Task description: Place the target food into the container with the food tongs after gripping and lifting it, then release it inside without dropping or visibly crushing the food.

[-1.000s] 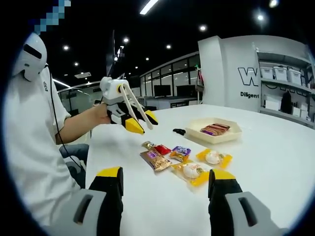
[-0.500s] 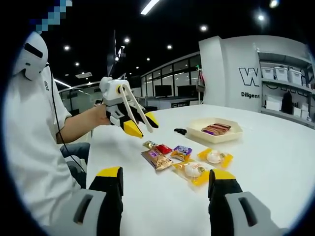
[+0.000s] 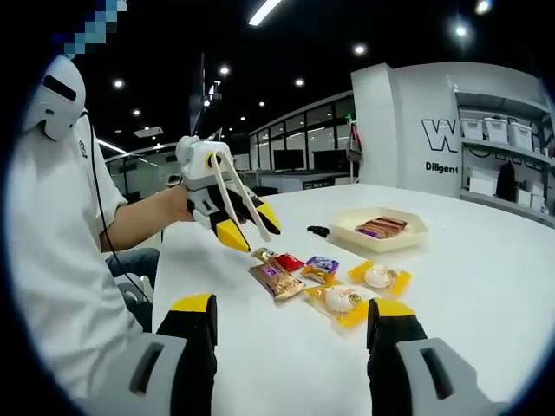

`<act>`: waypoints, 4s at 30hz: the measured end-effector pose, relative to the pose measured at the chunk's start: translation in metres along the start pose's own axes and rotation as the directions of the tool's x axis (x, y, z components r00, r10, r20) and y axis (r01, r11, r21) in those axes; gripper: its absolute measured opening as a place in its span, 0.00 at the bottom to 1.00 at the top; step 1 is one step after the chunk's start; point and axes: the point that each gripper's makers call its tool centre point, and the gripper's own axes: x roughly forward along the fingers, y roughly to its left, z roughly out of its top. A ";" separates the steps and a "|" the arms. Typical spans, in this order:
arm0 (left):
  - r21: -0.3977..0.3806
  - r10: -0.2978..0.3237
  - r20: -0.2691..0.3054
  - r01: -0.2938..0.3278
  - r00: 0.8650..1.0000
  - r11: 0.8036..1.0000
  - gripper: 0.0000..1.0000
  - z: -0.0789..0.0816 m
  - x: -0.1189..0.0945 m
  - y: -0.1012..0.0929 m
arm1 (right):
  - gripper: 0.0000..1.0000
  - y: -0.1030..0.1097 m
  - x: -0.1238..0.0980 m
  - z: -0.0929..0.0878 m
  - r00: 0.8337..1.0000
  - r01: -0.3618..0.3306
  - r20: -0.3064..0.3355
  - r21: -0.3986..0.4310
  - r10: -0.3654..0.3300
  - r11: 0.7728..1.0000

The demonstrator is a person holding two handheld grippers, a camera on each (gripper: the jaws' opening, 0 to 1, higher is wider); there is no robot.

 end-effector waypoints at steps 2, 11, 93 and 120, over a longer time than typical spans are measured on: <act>0.000 -0.008 0.000 0.008 1.000 1.000 0.27 0.000 0.001 -0.001 | 0.69 0.000 0.000 0.000 1.000 0.000 0.000 -0.001 0.000 1.000; 0.021 -0.034 -0.028 0.035 0.999 0.999 0.27 -0.004 0.010 -0.005 | 0.69 0.000 0.000 0.000 1.000 -0.001 -0.001 -0.002 0.001 1.000; 0.028 -0.139 -0.113 0.143 0.984 0.989 0.27 -0.029 0.040 -0.005 | 0.69 -0.004 -0.001 -0.007 1.000 -0.003 -0.003 0.014 0.003 1.000; 0.022 -0.149 -0.115 0.152 0.982 0.988 0.24 -0.031 0.040 -0.006 | 0.69 -0.003 -0.003 -0.008 1.000 0.000 -0.001 0.013 0.000 1.000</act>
